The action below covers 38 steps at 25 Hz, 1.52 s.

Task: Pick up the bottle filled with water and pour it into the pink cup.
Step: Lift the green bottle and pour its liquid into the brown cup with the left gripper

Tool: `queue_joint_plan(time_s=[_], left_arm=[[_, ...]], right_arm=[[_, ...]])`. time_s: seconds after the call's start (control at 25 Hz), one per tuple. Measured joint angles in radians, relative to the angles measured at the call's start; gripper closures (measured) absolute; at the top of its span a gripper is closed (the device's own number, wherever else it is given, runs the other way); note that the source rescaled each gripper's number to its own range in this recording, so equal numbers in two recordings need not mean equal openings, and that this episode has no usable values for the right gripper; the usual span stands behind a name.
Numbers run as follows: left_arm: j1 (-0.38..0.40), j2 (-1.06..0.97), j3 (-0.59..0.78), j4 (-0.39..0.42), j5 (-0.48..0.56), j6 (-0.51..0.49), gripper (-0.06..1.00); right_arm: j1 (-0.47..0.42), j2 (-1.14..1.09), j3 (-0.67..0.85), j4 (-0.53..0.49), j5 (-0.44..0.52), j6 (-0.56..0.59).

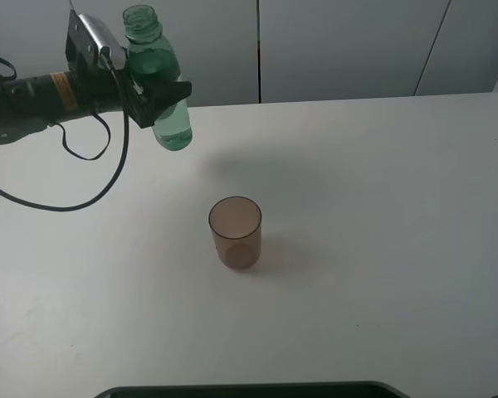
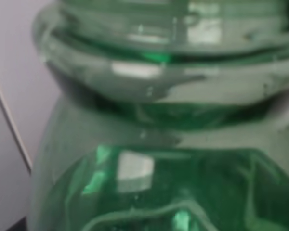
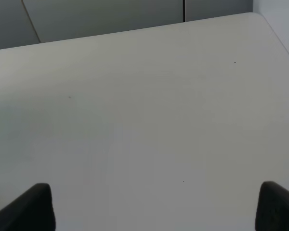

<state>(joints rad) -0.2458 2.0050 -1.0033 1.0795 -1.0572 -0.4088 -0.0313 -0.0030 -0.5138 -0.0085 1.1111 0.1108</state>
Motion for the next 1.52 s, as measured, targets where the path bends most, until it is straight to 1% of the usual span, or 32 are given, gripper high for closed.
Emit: queue_joint_plan(time_s=[0.12,0.2,0.32,0.44,0.6,0.76,0.88,1.12,1.28,1.52], left_arm=[[-0.055,0.0,-0.03,0.086,0.063,0.023,0.92],[-0.088,0.0,-0.041,0.129,0.093,0.051,0.92],[-0.134,0.0,-0.047,0.144,0.133,0.135,0.92],[-0.172,0.0,-0.047,0.151,0.197,0.224,0.92],[-0.208,0.0,-0.047,0.151,0.258,0.334,0.92],[-0.229,0.0,-0.047,0.151,0.27,0.448,0.92],[-0.231,0.0,-0.047,0.151,0.261,0.485,0.92],[-0.231,0.0,-0.047,0.151,0.239,0.604,0.92],[-0.231,0.0,-0.047,0.151,0.231,0.704,0.92],[-0.231,0.0,-0.047,0.151,0.229,0.81,0.92]], right_arm=[[0.0,0.0,0.0,0.0,0.0,0.0],[0.0,0.0,0.0,0.0,0.0,0.0],[0.0,0.0,0.0,0.0,0.0,0.0],[0.0,0.0,0.0,0.0,0.0,0.0],[0.0,0.0,0.0,0.0,0.0,0.0],[0.0,0.0,0.0,0.0,0.0,0.0],[0.0,0.0,0.0,0.0,0.0,0.0],[0.0,0.0,0.0,0.0,0.0,0.0],[0.0,0.0,0.0,0.0,0.0,0.0],[0.0,0.0,0.0,0.0,0.0,0.0]])
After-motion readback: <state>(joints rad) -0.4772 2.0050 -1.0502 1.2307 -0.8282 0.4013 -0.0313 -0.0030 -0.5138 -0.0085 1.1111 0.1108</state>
